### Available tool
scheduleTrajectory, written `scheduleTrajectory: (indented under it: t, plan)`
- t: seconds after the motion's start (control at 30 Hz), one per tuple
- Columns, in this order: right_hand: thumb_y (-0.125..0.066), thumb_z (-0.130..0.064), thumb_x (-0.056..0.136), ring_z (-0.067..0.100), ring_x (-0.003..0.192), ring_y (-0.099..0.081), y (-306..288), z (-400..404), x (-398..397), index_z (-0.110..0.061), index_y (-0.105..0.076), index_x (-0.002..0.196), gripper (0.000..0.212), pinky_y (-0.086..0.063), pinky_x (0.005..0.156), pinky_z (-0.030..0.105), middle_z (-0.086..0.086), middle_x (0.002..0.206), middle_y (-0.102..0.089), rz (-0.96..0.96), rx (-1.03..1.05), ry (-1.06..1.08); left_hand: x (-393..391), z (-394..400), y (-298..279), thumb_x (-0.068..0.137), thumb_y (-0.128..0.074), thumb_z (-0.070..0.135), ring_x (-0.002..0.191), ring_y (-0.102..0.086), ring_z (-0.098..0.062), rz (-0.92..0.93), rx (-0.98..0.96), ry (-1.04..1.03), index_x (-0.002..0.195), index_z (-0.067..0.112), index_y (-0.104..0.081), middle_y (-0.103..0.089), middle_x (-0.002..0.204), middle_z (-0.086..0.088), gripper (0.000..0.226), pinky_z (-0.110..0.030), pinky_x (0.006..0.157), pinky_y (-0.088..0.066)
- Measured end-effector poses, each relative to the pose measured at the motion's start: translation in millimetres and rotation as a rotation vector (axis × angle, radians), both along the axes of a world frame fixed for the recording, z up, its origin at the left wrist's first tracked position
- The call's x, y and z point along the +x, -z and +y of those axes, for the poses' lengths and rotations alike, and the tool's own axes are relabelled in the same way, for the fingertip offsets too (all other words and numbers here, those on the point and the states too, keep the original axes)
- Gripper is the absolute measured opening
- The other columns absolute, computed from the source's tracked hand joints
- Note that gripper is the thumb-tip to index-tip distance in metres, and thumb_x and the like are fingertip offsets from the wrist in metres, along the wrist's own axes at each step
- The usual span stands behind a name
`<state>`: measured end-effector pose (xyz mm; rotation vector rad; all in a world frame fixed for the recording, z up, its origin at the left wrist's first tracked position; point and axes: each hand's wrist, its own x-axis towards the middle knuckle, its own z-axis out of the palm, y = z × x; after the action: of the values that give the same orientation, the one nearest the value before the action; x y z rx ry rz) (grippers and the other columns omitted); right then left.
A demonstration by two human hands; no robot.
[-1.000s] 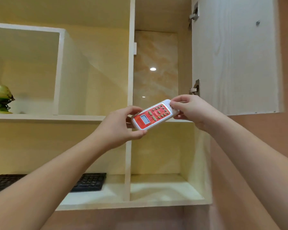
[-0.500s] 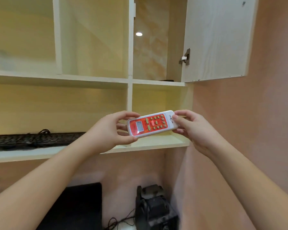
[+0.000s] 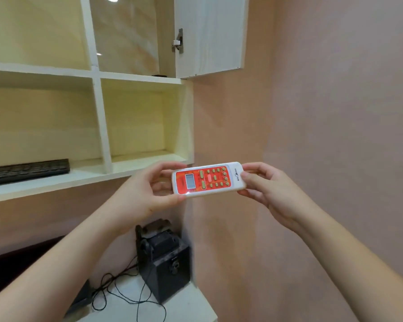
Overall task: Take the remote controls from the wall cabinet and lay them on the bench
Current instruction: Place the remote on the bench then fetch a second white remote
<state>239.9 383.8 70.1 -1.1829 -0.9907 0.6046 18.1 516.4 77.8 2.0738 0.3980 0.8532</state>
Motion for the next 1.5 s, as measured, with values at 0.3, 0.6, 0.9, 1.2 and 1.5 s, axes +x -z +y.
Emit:
scheduleTrajectory:
  t: [0.3,0.6,0.9,1.2,1.5]
  plan:
    - [-0.055,-0.008,0.094,0.015,0.084,-0.067,51.3,-134.6,84.1,-0.007,-0.061,0.114,0.021,-0.057,0.079,0.025,0.013,0.096,-0.068,0.107,-0.041,0.248,130.8,-74.6,48.3,0.077,-0.076,0.0,0.099,-0.07,-0.016,0.036,-0.152,0.236,0.118,0.026,-0.061,-0.071,0.112,0.002,0.051,-0.026,0.082,-0.057]
    - [-0.054,-0.006,0.094,0.013,0.079,-0.066,97.9,-260.2,129.6,-0.01,-0.061,0.117,0.025,-0.057,0.072,0.02,0.007,0.088,-0.069,0.239,-0.086,0.495,229.9,-164.6,94.6,0.082,-0.073,0.002,0.1,-0.069,-0.017,0.131,-0.277,0.491,0.121,0.028,-0.061,-0.07,0.117,0.002,0.049,-0.026,0.082,-0.055]
    - [-0.054,-0.002,0.093,0.016,0.079,-0.066,132.6,-333.7,108.1,-0.008,-0.062,0.112,0.021,-0.058,0.072,0.021,0.012,0.091,-0.069,0.355,-0.024,0.835,291.1,-219.7,126.3,0.087,-0.066,0.003,0.105,-0.067,-0.014,0.204,-0.359,0.762,0.126,0.025,-0.057,-0.068,0.118,0.003,0.045,-0.02,0.085,-0.052]
    - [-0.057,-0.006,0.092,0.018,0.082,-0.069,163.6,-404.1,33.4,-0.011,-0.061,0.114,0.023,-0.056,0.072,0.025,0.01,0.089,-0.072,0.375,-0.058,1.288,324.0,-293.9,166.8,0.082,-0.073,0.005,0.105,-0.067,-0.021,0.355,-0.37,1.185,0.128,0.025,-0.057,-0.062,0.124,-0.006,0.053,-0.041,0.095,-0.054]
    - [-0.057,-0.012,0.093,0.021,0.094,-0.07,181.6,-486.6,-92.0,-0.018,-0.061,0.116,0.024,-0.055,0.083,0.032,0.009,0.098,-0.074,0.424,-0.079,1.665,289.0,-430.9,185.5,0.093,-0.057,0.004,0.095,-0.07,-0.015,0.522,-0.391,1.538,0.124,0.018,-0.057,-0.062,0.12,-0.011,0.033,-0.025,0.076,-0.057]
